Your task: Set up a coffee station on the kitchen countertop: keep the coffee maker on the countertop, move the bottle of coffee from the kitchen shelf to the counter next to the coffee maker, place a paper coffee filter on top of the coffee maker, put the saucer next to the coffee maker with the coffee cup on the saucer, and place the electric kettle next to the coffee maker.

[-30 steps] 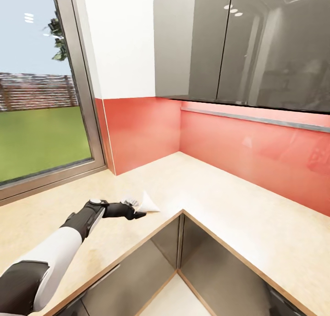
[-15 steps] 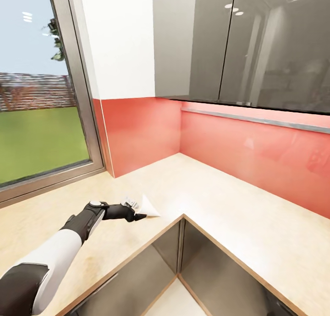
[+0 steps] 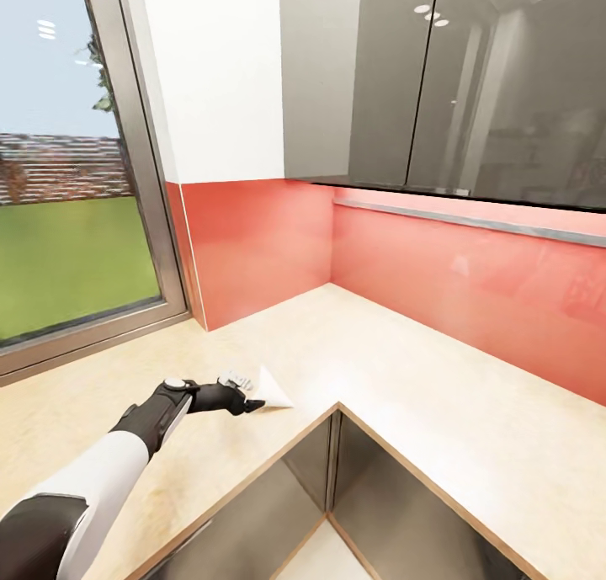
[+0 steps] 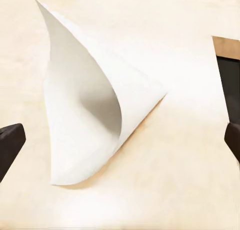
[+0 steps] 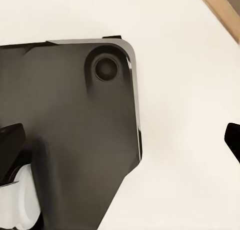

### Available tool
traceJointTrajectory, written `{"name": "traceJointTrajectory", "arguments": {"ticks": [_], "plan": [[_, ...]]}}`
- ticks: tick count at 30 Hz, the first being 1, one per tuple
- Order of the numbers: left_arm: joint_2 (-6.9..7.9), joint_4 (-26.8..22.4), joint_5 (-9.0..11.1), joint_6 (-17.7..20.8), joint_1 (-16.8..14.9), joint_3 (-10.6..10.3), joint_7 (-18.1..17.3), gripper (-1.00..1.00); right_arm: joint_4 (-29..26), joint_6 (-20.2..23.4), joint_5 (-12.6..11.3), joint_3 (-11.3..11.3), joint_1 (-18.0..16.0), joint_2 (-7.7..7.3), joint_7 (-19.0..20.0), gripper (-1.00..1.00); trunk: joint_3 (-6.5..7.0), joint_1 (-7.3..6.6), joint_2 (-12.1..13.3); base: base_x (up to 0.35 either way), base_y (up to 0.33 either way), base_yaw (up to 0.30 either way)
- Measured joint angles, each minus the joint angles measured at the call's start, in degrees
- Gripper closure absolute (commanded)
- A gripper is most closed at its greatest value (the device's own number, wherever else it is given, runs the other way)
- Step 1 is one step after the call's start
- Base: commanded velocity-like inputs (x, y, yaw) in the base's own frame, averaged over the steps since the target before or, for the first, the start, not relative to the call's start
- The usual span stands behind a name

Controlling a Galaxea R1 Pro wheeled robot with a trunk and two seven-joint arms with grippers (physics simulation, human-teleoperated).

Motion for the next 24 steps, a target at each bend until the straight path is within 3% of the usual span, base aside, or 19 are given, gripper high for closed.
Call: {"name": "traceJointTrajectory", "arguments": {"ticks": [1,5,13,24], "plan": [[-0.06,0.4,0.0,-2.1,1.3,-0.3,2.4,-1.00,0.0,0.0,0.0,0.0,0.0,0.00,0.0,-1.00,-0.01,0.00,0.0,0.001,0.000,0.000],[-0.17,0.8,0.0,-6.1,3.4,-0.3,5.9,-1.00,0.0,0.0,0.0,0.0,0.0,0.08,0.0,-1.00,0.00,0.00,0.0,0.000,0.000,0.000],[-0.26,0.8,0.1,-7.0,3.7,-0.3,6.4,-1.00,0.0,0.0,-0.1,0.0,0.0,0.09,-0.1,-1.00,0.00,0.00,0.0,0.000,0.000,0.000],[-0.16,0.7,0.2,-7.0,3.8,-0.2,6.5,-1.00,0.0,-0.1,-0.1,-0.1,0.0,0.09,-0.2,-1.00,0.00,0.00,0.0,0.113,-0.090,0.000]]}}
